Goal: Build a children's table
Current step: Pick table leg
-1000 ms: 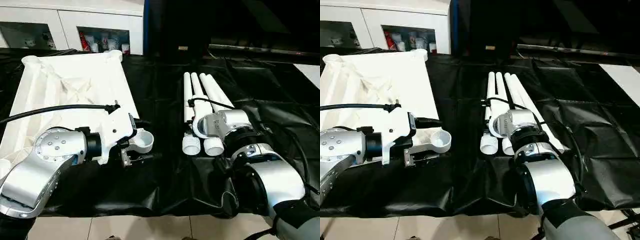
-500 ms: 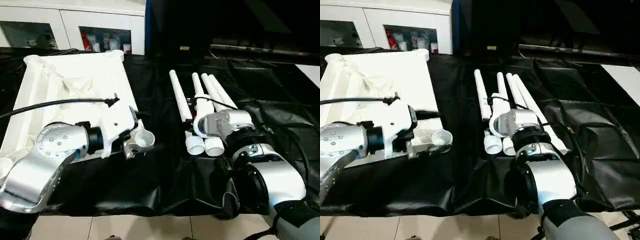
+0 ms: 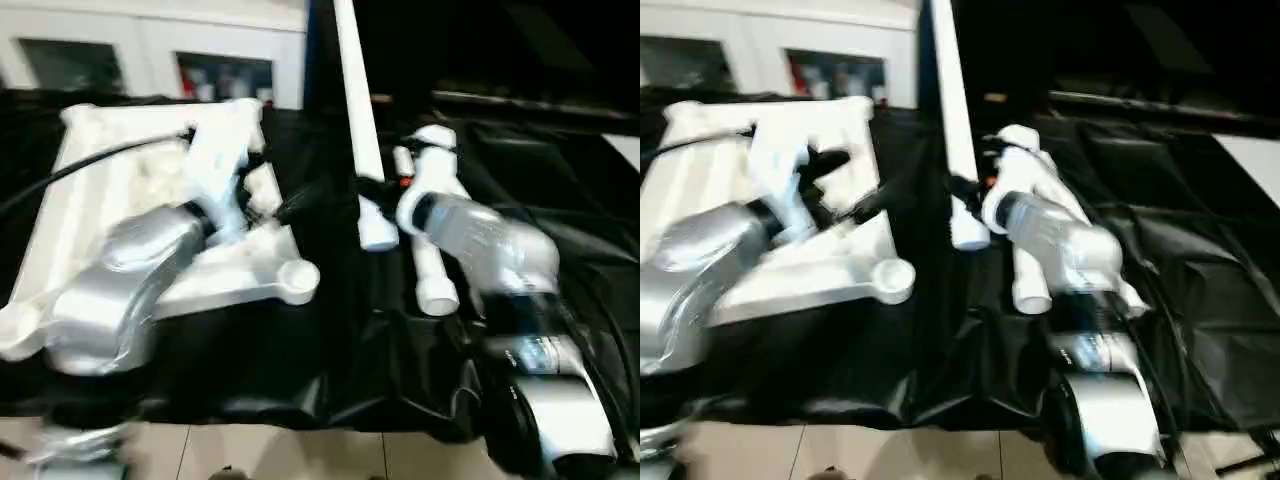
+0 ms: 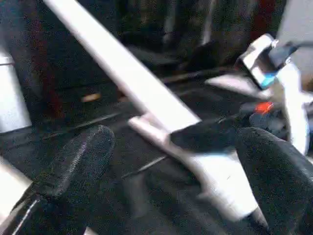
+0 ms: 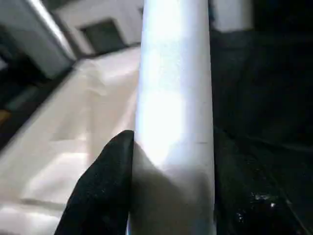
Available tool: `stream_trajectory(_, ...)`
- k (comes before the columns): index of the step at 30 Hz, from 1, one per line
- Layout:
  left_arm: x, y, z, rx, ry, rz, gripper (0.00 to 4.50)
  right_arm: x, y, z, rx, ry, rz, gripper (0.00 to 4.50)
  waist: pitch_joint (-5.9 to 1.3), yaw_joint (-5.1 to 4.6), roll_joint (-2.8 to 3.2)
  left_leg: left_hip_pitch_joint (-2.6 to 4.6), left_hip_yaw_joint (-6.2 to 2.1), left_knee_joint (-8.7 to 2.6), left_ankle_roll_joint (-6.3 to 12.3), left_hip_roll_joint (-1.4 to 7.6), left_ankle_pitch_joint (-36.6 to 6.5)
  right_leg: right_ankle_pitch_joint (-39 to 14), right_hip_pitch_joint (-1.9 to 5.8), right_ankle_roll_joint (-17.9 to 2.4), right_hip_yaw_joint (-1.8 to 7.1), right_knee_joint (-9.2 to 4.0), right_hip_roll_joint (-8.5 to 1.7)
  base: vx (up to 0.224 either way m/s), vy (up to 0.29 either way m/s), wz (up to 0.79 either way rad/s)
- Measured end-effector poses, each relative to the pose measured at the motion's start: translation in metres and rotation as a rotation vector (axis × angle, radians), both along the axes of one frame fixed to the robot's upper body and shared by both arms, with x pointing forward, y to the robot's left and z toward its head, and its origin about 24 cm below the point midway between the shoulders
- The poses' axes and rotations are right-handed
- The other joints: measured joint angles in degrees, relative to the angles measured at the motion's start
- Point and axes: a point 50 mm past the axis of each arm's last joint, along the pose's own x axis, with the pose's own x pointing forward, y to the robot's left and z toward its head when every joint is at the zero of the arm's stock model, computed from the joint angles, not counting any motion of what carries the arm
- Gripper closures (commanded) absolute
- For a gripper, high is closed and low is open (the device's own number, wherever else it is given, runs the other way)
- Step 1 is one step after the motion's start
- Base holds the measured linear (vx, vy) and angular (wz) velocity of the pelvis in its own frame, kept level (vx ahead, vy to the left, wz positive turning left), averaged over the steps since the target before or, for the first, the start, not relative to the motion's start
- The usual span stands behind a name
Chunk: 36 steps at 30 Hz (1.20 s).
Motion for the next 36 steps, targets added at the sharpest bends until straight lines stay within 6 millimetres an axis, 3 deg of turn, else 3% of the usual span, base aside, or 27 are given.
stream_trajectory(2, 0.007, -0.015, 0.015, -0.219, 0.059, -0.031, 0.00, -0.015, -0.009, 0.001, 0.047, -0.069, 0.089, 2.59, 0.05, 0.73, -0.09, -0.05, -0.01, 0.04, 0.04, 0.00, 0.01, 0.04, 0.00, -0.01, -0.06, -0.03, -0.03, 0.000, 0.000, 0.00)
stream_trajectory(7, 0.019, -0.023, 0.033, -0.453, 0.190, -0.068, 0.00, -0.034, -0.011, 0.013, 0.072, -0.168, 0.227, 2.59, 0.09, 0.45, -0.03, -0.01, -0.05, 0.04, 0.22, 0.01, 0.00, 0.23, 0.01, -0.06, -0.12, -0.03, -0.02, 0.000, 0.000, 0.00)
stream_trajectory(12, 0.023, -0.018, 0.028, -0.438, 0.250, -0.024, 0.00, -0.043, -0.006, 0.026, 0.121, -0.226, 0.302, 2.59, 0.10, 0.20, 0.02, -0.03, -0.14, 0.04, 0.23, 0.04, 0.11, 0.31, 0.02, -0.03, -0.21, -0.05, -0.01, 0.000, 0.000, 0.00)
stream_trajectory(18, 0.023, -0.017, 0.027, -0.449, 0.288, -0.012, 0.00, -0.049, -0.005, 0.020, 0.110, -0.208, 0.321, 2.59, 0.11, 0.88, 0.02, -0.06, -0.39, 0.04, 0.23, 0.03, 0.14, 0.33, 0.06, -0.03, -0.49, -0.23, -0.04, 0.000, 0.000, 0.00)
stream_trajectory(22, 0.023, -0.020, 0.035, -0.494, 0.294, -0.048, 0.00, -0.052, 0.000, 0.024, 0.081, -0.230, 0.360, 2.60, 0.11, 0.83, 0.02, -0.32, -0.53, 0.04, 0.29, 0.05, 0.18, 0.34, 0.06, -0.05, -0.67, -0.34, -0.05, 0.000, 0.000, 0.00)
stream_trajectory(32, 0.022, -0.022, 0.033, -0.493, 0.332, -0.041, 0.00, -0.054, 0.004, 0.022, 0.056, -0.223, 0.385, 2.60, 0.11, 0.82, 0.01, -0.49, -0.61, 0.04, 0.25, 0.06, 0.18, 0.34, 0.06, -0.05, -0.76, -0.38, -0.06, 0.000, 0.000, 0.00)
stream_trajectory(36, 0.022, -0.019, 0.032, -0.470, 0.337, -0.023, 0.36, -0.053, 0.004, 0.022, 0.055, -0.224, 0.384, 2.60, 0.11, 0.82, 0.01, -0.49, -0.63, 0.04, 0.25, 0.06, 0.18, 0.34, 0.06, -0.05, -0.78, -0.39, -0.06, 0.000, 0.000, 0.00)
